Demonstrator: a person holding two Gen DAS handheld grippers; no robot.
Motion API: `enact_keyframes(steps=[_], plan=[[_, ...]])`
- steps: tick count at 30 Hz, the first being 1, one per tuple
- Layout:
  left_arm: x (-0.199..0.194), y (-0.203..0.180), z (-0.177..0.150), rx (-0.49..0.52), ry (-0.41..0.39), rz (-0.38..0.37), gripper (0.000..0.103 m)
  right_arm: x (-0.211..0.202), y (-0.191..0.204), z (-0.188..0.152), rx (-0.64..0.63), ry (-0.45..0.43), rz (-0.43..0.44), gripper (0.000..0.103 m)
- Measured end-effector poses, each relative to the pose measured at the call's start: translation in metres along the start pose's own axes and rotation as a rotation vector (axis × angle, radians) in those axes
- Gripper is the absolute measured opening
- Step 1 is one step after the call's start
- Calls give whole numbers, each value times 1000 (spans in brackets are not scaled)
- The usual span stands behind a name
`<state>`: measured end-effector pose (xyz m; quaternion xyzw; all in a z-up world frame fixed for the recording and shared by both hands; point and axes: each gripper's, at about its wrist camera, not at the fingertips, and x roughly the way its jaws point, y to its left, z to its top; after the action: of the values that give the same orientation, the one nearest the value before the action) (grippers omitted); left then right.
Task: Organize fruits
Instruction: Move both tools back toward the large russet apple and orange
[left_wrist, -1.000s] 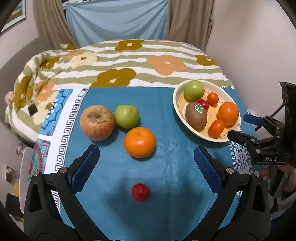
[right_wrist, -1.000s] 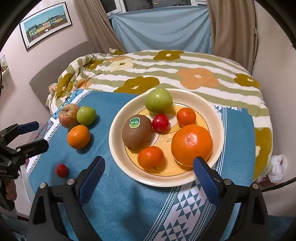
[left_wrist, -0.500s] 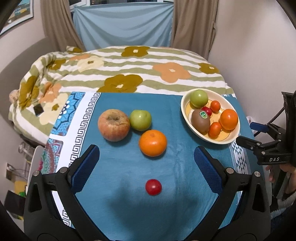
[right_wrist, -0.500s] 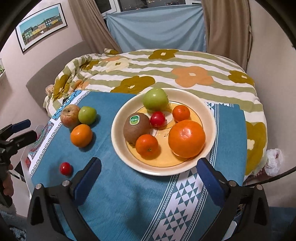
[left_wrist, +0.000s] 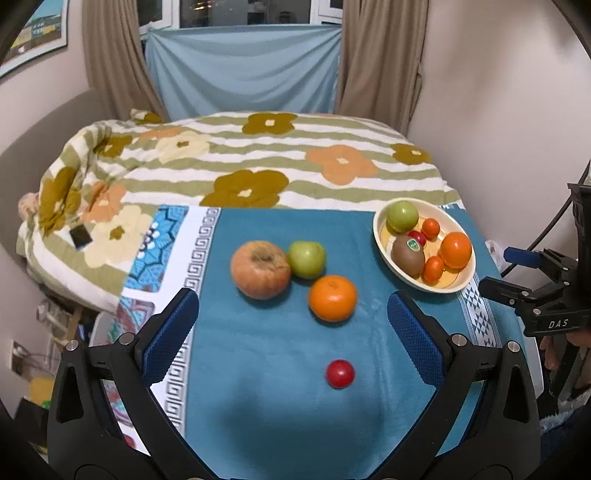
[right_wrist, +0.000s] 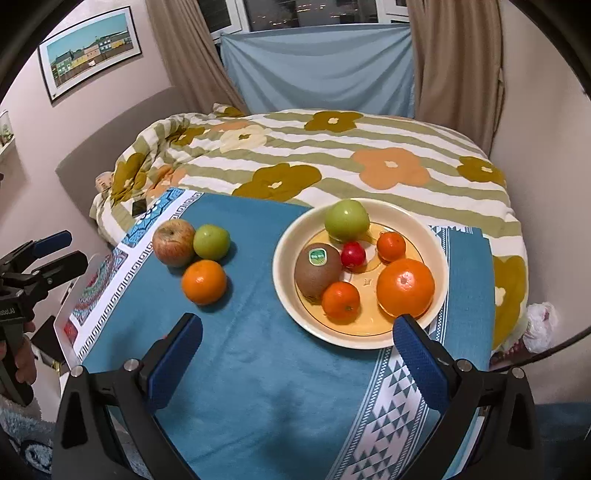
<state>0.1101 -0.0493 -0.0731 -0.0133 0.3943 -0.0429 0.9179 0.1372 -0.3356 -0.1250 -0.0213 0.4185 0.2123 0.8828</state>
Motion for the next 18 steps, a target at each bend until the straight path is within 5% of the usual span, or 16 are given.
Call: enact_keyframes(steps=[18], plan=[[17, 88, 28, 132, 38, -182, 103, 14, 89, 12, 183, 16, -115, 103]])
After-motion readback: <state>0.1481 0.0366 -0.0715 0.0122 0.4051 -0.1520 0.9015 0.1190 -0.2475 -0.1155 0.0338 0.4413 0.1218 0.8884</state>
